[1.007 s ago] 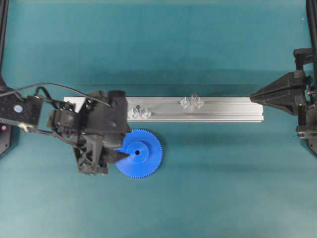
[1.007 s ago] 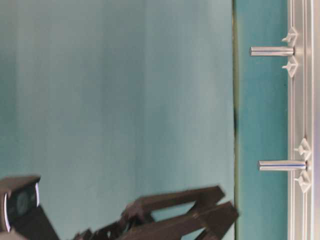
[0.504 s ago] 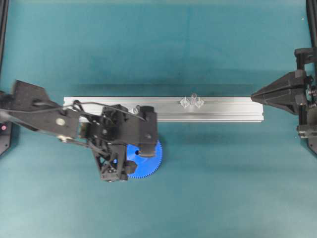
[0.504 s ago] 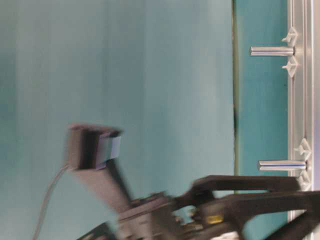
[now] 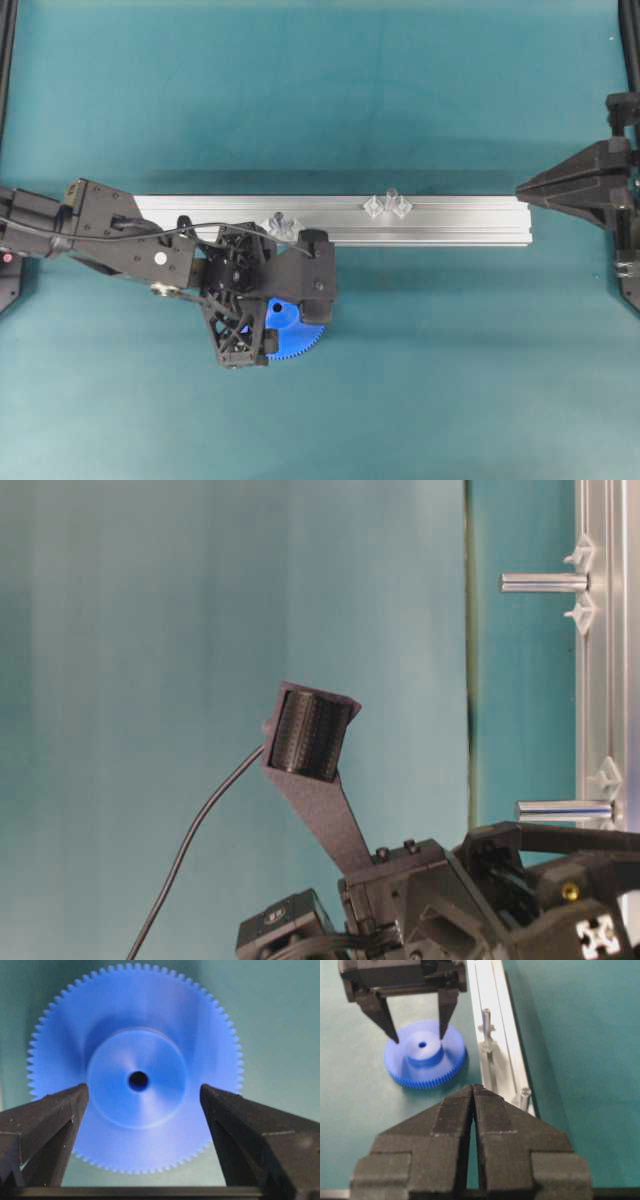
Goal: Find the location of the shaft and insert the large gear.
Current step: 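Close the left gripper on the blue gear hub, then lift the blue gear and carry it over the rail toward the right shaft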
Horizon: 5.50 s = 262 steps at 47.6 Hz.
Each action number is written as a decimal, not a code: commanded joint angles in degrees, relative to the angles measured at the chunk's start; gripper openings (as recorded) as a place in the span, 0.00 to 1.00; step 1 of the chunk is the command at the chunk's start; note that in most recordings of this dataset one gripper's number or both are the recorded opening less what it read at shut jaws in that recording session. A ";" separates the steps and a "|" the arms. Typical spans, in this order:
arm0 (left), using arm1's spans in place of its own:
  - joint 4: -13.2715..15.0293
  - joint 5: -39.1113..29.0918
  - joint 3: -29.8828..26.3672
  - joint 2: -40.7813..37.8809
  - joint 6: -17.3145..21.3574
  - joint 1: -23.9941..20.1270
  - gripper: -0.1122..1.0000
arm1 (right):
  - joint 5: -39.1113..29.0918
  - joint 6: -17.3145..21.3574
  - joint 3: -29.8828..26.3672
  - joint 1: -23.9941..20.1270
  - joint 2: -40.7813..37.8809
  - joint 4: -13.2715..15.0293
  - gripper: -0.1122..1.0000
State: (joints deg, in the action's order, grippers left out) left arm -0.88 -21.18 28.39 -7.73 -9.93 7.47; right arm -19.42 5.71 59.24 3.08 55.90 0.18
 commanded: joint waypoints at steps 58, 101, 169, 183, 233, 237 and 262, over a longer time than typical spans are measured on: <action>-0.26 -0.44 -1.67 -2.02 -0.53 0.26 0.94 | -1.49 0.62 0.53 0.09 2.90 -0.26 0.17; -0.26 -2.90 -1.76 -2.99 -0.88 0.62 0.91 | -1.58 0.62 1.23 0.09 4.22 -0.35 0.17; -0.35 -4.39 -8.44 10.28 0.26 -2.20 0.75 | -1.49 0.70 2.55 0.35 6.77 -0.35 0.17; -0.35 -4.39 -10.11 12.66 8.00 -4.04 0.75 | -1.58 0.70 2.81 0.44 7.56 -0.35 0.17; -0.35 -7.29 -29.18 -5.54 21.45 -12.13 0.75 | -1.58 0.70 3.69 0.70 10.11 -0.35 0.17; -0.35 -9.23 -30.67 -7.38 22.59 -12.13 0.75 | -1.58 0.70 3.69 0.70 10.11 -0.35 0.17; -0.35 -10.63 -33.05 -11.34 23.82 -13.62 0.75 | -1.58 0.70 3.78 0.70 10.20 -0.35 0.17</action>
State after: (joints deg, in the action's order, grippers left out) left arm -1.05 -31.99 -3.16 -20.21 13.80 -5.19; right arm -21.27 5.89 63.63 3.69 66.45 -0.09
